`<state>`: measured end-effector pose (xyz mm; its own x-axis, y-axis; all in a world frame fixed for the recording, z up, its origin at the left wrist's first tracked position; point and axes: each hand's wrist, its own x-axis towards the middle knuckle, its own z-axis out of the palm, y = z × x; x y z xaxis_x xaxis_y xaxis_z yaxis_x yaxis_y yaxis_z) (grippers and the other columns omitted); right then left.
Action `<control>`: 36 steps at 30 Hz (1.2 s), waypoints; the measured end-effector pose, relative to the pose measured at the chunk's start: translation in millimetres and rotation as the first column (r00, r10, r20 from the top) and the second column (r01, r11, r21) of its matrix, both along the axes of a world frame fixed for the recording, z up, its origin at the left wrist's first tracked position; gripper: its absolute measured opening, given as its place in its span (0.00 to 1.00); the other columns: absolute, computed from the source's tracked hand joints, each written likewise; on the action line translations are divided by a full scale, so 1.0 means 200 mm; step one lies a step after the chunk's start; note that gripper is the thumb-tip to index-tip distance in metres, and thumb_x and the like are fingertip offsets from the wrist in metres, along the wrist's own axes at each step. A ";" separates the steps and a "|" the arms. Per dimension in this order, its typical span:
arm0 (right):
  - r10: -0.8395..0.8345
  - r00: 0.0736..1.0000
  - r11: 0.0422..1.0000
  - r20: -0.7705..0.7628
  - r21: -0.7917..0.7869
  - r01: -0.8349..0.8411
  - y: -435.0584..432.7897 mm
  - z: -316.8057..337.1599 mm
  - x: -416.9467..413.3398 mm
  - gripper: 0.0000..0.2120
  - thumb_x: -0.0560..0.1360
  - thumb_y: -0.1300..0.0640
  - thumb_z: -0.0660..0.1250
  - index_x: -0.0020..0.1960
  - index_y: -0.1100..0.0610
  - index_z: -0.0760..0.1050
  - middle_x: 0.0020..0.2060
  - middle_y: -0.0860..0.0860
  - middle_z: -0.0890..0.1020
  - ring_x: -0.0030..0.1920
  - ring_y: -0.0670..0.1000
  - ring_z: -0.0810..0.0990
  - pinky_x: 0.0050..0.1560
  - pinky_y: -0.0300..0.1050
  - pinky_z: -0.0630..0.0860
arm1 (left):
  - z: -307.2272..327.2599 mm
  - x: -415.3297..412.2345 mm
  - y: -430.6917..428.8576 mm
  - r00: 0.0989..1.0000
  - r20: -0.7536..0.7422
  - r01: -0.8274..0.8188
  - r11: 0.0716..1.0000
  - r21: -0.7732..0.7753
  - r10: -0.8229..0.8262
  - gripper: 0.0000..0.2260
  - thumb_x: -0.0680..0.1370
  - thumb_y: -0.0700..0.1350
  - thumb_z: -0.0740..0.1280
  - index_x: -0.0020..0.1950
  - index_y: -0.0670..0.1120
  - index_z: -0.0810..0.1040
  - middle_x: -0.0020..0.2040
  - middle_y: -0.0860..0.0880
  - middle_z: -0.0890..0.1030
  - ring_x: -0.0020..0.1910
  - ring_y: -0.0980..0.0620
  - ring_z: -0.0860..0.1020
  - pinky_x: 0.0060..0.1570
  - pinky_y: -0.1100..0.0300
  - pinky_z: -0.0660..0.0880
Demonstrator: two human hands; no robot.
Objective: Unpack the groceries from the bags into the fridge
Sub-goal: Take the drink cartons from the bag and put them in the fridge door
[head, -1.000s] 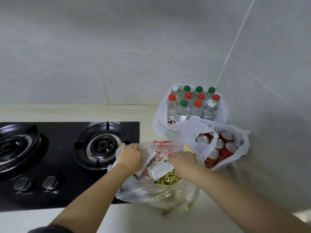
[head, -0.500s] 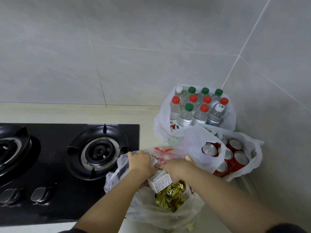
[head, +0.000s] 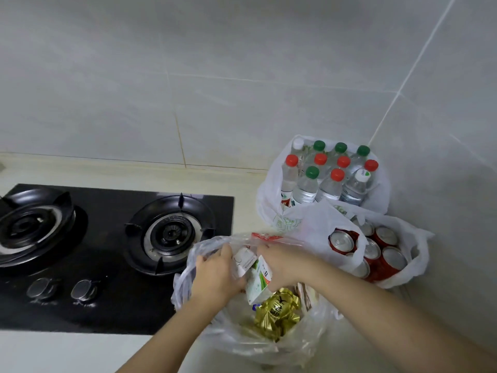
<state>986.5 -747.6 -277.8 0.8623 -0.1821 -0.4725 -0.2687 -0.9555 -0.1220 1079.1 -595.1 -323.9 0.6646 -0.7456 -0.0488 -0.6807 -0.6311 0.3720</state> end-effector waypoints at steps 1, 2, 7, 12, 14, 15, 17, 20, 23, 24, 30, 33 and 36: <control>-0.032 0.999 0.999 0.027 0.013 0.032 0.01 0.00 -0.02 0.30 0.66 0.54 0.74 0.63 0.58 0.66 0.41 0.48 0.73 0.39 0.49 0.73 0.31 0.43 0.68 | -0.01 -0.02 0.02 0.997 -0.077 -0.024 0.997 -0.074 0.018 0.25 0.71 0.65 0.66 0.58 0.48 0.70 0.54 0.53 0.79 0.54 0.50 0.78 0.55 0.57 0.68; -0.083 0.995 0.996 0.050 0.041 0.081 0.02 -0.01 -0.04 0.31 0.67 0.54 0.73 0.66 0.58 0.65 0.38 0.46 0.70 0.37 0.48 0.71 0.30 0.42 0.64 | -0.01 -0.04 0.03 0.991 -0.133 -0.041 0.992 -0.117 0.025 0.24 0.71 0.63 0.67 0.58 0.48 0.71 0.54 0.53 0.79 0.54 0.51 0.78 0.51 0.58 0.71; -0.241 0.964 0.948 0.114 0.240 0.209 0.04 -0.08 -0.08 0.48 0.66 0.55 0.72 0.78 0.47 0.48 0.57 0.52 0.76 0.43 0.48 0.74 0.40 0.41 0.70 | -0.01 -0.08 0.08 0.972 -0.234 -0.010 0.995 -0.101 -0.014 0.23 0.70 0.58 0.71 0.58 0.49 0.68 0.54 0.54 0.77 0.51 0.54 0.77 0.47 0.59 0.73; -0.274 0.958 0.944 0.081 0.215 0.251 0.09 -0.12 -0.07 0.38 0.67 0.50 0.72 0.72 0.54 0.59 0.63 0.51 0.72 0.62 0.54 0.72 0.58 0.52 0.74 | 0.02 -0.01 0.09 0.932 -0.315 0.184 0.983 -0.021 -0.181 0.33 0.69 0.50 0.73 0.71 0.52 0.62 0.61 0.52 0.77 0.59 0.51 0.76 0.56 0.53 0.74; -0.279 0.958 0.944 0.071 0.204 0.259 0.10 -0.13 -0.08 0.36 0.67 0.50 0.72 0.70 0.53 0.61 0.61 0.51 0.73 0.62 0.54 0.72 0.57 0.52 0.73 | 0.01 0.01 0.08 0.926 -0.316 0.231 0.972 0.038 -0.207 0.36 0.69 0.49 0.74 0.73 0.51 0.62 0.63 0.51 0.75 0.62 0.51 0.74 0.59 0.53 0.72; -0.281 0.957 0.943 0.075 0.207 0.260 0.10 -0.13 -0.08 0.36 0.67 0.51 0.72 0.70 0.53 0.61 0.61 0.51 0.73 0.62 0.54 0.72 0.58 0.52 0.73 | 0.00 0.02 0.08 0.927 -0.318 0.225 0.973 0.058 -0.196 0.35 0.69 0.50 0.75 0.72 0.51 0.63 0.62 0.52 0.76 0.61 0.51 0.74 0.59 0.53 0.72; -0.277 0.956 0.944 0.097 0.213 0.252 0.10 -0.13 -0.08 0.37 0.68 0.52 0.72 0.72 0.53 0.60 0.63 0.50 0.72 0.64 0.53 0.71 0.58 0.50 0.71 | -0.01 0.02 0.09 0.935 -0.313 0.202 0.977 0.072 -0.170 0.32 0.68 0.50 0.76 0.68 0.51 0.66 0.57 0.52 0.77 0.57 0.51 0.75 0.55 0.54 0.73; -0.248 0.958 0.951 0.147 0.227 0.211 0.13 -0.09 -0.09 0.38 0.67 0.52 0.73 0.74 0.52 0.61 0.65 0.49 0.72 0.65 0.52 0.71 0.59 0.49 0.71 | -0.01 0.01 0.12 0.942 -0.300 0.170 0.985 0.042 -0.149 0.31 0.68 0.50 0.77 0.67 0.50 0.67 0.55 0.53 0.78 0.52 0.53 0.75 0.51 0.57 0.74; -0.175 0.947 0.973 0.270 0.193 0.125 0.17 0.01 -0.10 0.35 0.66 0.52 0.73 0.71 0.49 0.65 0.63 0.47 0.74 0.61 0.51 0.73 0.56 0.49 0.73 | 0.08 -0.01 0.18 0.952 -0.281 0.109 0.993 -0.054 -0.120 0.31 0.66 0.53 0.77 0.65 0.51 0.68 0.54 0.56 0.76 0.52 0.57 0.74 0.50 0.60 0.73; -0.171 0.935 0.973 0.311 0.202 0.111 0.19 0.06 -0.10 0.33 0.66 0.52 0.73 0.69 0.48 0.66 0.61 0.45 0.74 0.57 0.49 0.74 0.51 0.47 0.73 | 0.13 -0.02 0.21 0.958 -0.266 0.084 0.992 -0.099 -0.107 0.32 0.65 0.54 0.77 0.65 0.52 0.68 0.56 0.56 0.76 0.54 0.57 0.73 0.51 0.60 0.73; -0.147 0.873 0.955 0.466 0.297 0.002 0.35 0.37 -0.09 0.25 0.66 0.47 0.73 0.60 0.43 0.69 0.54 0.43 0.73 0.49 0.48 0.77 0.48 0.52 0.77 | 0.46 -0.06 0.43 0.985 -0.174 -0.036 0.952 -0.303 -0.018 0.32 0.66 0.51 0.79 0.66 0.54 0.68 0.54 0.60 0.74 0.48 0.61 0.74 0.42 0.68 0.71; -0.089 0.846 0.954 0.526 0.288 -0.079 0.47 0.46 -0.08 0.26 0.66 0.46 0.74 0.61 0.42 0.68 0.55 0.42 0.73 0.48 0.48 0.78 0.46 0.53 0.77 | 0.55 -0.10 0.59 0.996 -0.069 -0.082 0.935 -0.344 0.062 0.32 0.65 0.54 0.79 0.66 0.54 0.69 0.54 0.60 0.74 0.46 0.60 0.74 0.44 0.65 0.73; -0.039 0.832 0.943 0.553 0.296 -0.153 0.63 0.48 -0.08 0.26 0.68 0.47 0.73 0.63 0.42 0.67 0.56 0.41 0.72 0.49 0.48 0.77 0.47 0.53 0.77 | 0.58 -0.15 0.77 0.984 -0.040 -0.174 0.919 -0.354 0.171 0.31 0.65 0.54 0.79 0.64 0.55 0.70 0.52 0.63 0.72 0.46 0.60 0.74 0.45 0.63 0.74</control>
<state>971.1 -622.6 -182.3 0.9973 -0.0491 0.0553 -0.0127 -0.8500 -0.5267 1048.8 -441.1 -207.4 0.7852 -0.5888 0.1919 -0.5691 -0.5639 0.5984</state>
